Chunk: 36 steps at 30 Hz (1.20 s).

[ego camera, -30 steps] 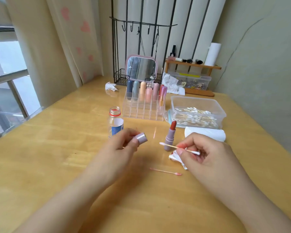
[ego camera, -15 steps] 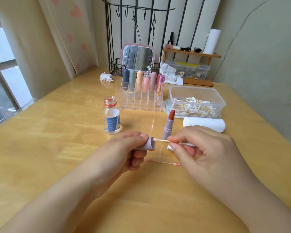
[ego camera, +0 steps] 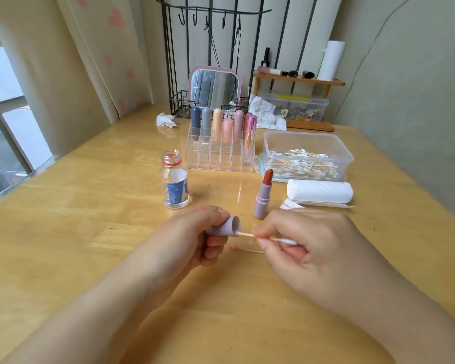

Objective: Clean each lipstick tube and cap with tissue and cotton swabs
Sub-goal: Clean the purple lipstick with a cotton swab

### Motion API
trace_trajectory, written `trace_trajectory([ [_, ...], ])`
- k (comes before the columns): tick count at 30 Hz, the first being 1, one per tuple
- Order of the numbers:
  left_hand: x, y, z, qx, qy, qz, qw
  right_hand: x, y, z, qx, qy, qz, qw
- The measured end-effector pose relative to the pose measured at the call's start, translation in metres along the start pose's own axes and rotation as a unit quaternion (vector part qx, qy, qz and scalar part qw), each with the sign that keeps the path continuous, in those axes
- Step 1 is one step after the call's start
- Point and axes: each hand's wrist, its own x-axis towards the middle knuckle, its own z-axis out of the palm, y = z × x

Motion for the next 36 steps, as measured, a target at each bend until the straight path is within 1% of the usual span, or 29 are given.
trace_trajectory([
  [3,0.002,-0.002,0.001,-0.004,0.011,-0.012,1.0,0.0,-0.001,-0.001,0.001,0.005,-0.005,1.0],
  [5,0.0,0.0,0.001,-0.007,0.015,0.002,1.0,0.0,0.0,-0.002,0.002,0.015,0.015,1.0],
  [8,-0.002,0.002,0.001,-0.01,0.014,0.016,1.0,-0.002,0.001,-0.002,0.046,0.002,0.053,0.998],
  [12,0.004,0.001,0.002,0.021,0.029,-0.02,0.999,-0.001,-0.001,0.0,0.051,-0.005,0.071,0.996],
  [14,0.005,0.0,0.002,0.027,0.031,-0.025,0.999,-0.001,-0.003,0.002,0.053,-0.023,0.063,0.996],
  [18,0.004,0.0,0.002,0.022,0.021,-0.018,0.999,-0.001,-0.001,0.0,0.092,-0.099,0.067,0.989],
  [20,0.004,-0.002,0.003,0.028,0.019,-0.021,0.999,-0.001,0.001,-0.002,0.073,-0.09,0.073,0.991],
  [22,0.006,-0.003,0.002,0.037,0.026,-0.03,0.999,0.0,0.001,-0.002,0.011,-0.046,0.059,0.997],
  [24,0.007,-0.002,0.001,0.039,0.041,-0.033,0.998,0.0,-0.003,0.001,-0.031,-0.025,0.05,0.998],
  [27,0.008,-0.002,-0.001,0.037,0.05,-0.024,0.998,-0.002,-0.005,0.003,-0.058,-0.041,0.043,0.997],
  [29,0.007,-0.003,-0.001,0.044,0.044,-0.019,0.998,-0.003,-0.007,0.002,-0.056,-0.051,0.021,0.997],
  [31,0.007,-0.004,-0.001,0.055,0.043,-0.025,0.997,-0.002,-0.006,0.001,-0.062,-0.04,0.007,0.997],
  [33,0.009,-0.003,-0.001,0.055,0.05,-0.036,0.997,-0.001,-0.004,0.0,-0.076,-0.024,0.019,0.997],
  [36,0.01,-0.002,-0.004,0.045,0.055,-0.041,0.997,-0.001,-0.002,0.0,-0.079,-0.033,0.02,0.996],
])
